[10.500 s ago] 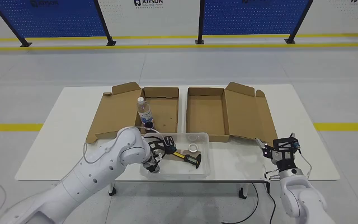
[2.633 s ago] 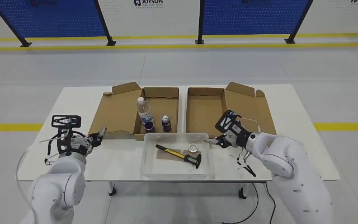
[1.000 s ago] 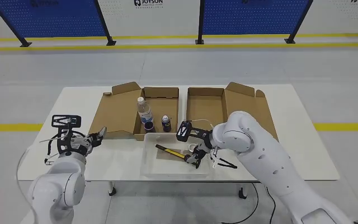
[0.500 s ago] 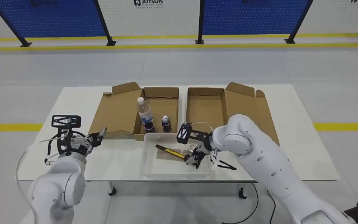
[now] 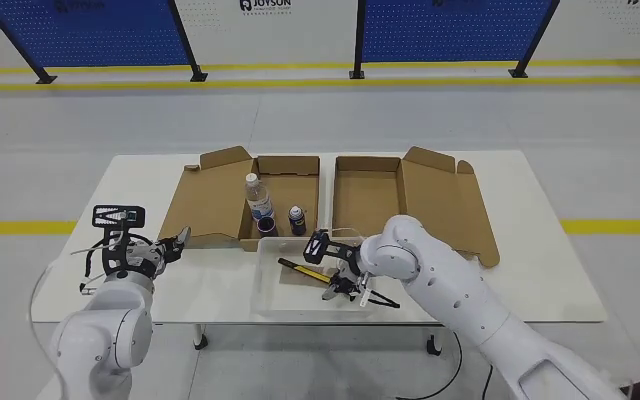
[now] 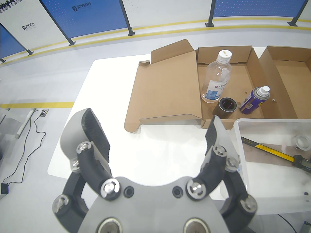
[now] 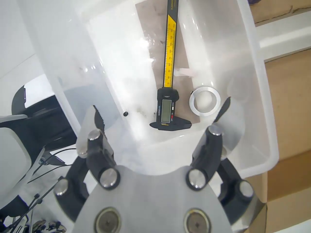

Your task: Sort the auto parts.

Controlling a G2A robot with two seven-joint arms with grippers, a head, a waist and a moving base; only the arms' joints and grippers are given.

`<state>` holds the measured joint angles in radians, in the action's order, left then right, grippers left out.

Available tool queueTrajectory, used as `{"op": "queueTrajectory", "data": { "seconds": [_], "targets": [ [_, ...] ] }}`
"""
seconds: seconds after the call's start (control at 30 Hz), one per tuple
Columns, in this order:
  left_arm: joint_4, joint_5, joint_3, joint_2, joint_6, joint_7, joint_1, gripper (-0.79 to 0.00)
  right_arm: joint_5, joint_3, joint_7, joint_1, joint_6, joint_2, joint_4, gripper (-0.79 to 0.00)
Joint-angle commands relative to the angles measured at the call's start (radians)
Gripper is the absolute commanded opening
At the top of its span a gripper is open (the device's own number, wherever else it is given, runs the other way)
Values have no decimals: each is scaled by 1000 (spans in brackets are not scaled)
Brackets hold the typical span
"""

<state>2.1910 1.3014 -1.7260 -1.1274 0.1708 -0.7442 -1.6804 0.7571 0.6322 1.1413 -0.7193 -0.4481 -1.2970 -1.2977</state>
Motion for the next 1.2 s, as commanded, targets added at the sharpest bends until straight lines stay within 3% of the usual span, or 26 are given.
{"op": "queueTrajectory", "data": {
  "seconds": [0.0, 0.07, 0.3, 0.37, 0.5, 0.77, 0.87, 1.17],
  "targets": [
    [0, 0, 0, 0, 0, 0, 0, 0, -9, -25, -6, 19, 2, -14, 34, -126],
    [0, 0, 0, 0, 0, 0, 0, 0, -13, -46, -13, 33, 1, -27, 65, -83],
    [0, 0, 0, 0, 0, 0, 0, 0, -29, -105, -18, 70, 4, -67, 170, -135],
    [0, 0, 0, 0, 0, 0, 0, 0, -17, -129, 0, 82, 8, -80, 193, -49],
    [0, 0, 0, 0, 0, 0, 0, 0, -43, -152, -8, 94, 0, -103, 242, -65],
    [0, 0, 0, 0, 0, 0, 0, 0, -59, -177, -20, 121, -9, -137, 303, -243],
    [0, 0, 0, 0, 0, 0, 0, 0, -62, -182, -18, 129, -10, -146, 315, -366],
    [0, 0, 0, 0, 0, 0, 0, 0, -54, -192, -6, 141, -2, -165, 362, -437]
  ]
}}
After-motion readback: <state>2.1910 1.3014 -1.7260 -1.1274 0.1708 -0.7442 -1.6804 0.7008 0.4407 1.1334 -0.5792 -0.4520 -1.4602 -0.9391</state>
